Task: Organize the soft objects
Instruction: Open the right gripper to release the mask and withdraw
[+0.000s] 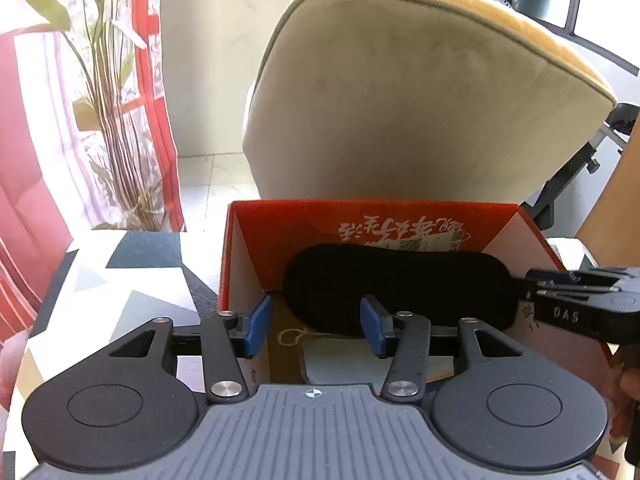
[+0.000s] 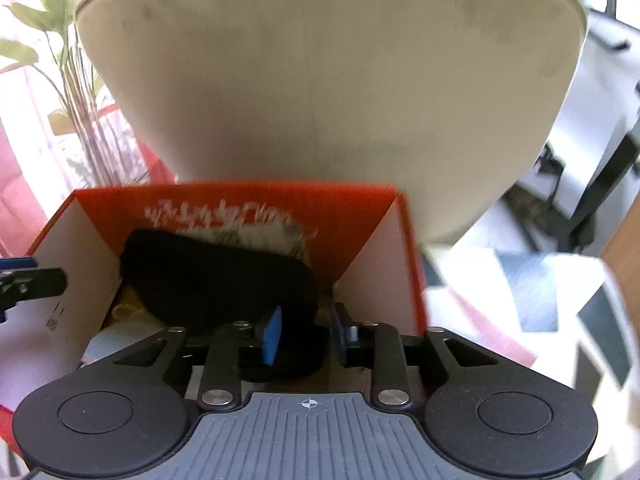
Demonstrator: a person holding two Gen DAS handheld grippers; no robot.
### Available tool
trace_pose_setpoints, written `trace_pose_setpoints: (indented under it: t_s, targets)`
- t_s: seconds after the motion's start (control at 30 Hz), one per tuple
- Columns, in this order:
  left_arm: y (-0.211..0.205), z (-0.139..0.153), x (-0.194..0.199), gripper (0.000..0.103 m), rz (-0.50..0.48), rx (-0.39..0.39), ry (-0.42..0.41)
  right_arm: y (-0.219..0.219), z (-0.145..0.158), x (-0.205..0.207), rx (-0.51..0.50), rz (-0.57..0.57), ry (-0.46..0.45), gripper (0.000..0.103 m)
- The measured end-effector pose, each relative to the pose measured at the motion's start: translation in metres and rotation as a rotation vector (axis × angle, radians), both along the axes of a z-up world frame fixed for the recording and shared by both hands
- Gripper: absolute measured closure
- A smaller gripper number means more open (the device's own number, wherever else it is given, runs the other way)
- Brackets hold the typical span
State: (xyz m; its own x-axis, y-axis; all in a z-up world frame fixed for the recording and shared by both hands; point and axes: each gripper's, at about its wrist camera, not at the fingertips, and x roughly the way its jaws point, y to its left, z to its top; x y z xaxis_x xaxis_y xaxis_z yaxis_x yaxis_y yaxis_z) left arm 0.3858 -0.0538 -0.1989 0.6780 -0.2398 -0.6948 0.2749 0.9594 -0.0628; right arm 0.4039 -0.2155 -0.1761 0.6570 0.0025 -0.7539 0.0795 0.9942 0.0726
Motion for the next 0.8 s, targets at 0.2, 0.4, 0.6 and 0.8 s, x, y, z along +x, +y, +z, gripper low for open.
trace_pose_setpoints:
  t_s: [0.2,0.4,0.6,0.8]
  targets:
    - [0.002,0.013,-0.019,0.046,0.003,-0.010,-0.030,0.000,0.025,-0.020,-0.052,0.019,-0.086,0.066]
    - [0.006,0.025,-0.047,0.012,-0.020,-0.033,-0.071,0.006,0.049,-0.056,-0.069,0.075,-0.176,0.030]
    - [0.014,0.036,-0.072,0.000,-0.004,-0.052,-0.079,0.010,0.071,-0.095,-0.049,0.080,-0.247,0.000]
    - [0.029,0.051,-0.109,0.000,0.003,-0.073,-0.134,0.009,0.090,-0.140,0.016,0.059,-0.291,0.000]
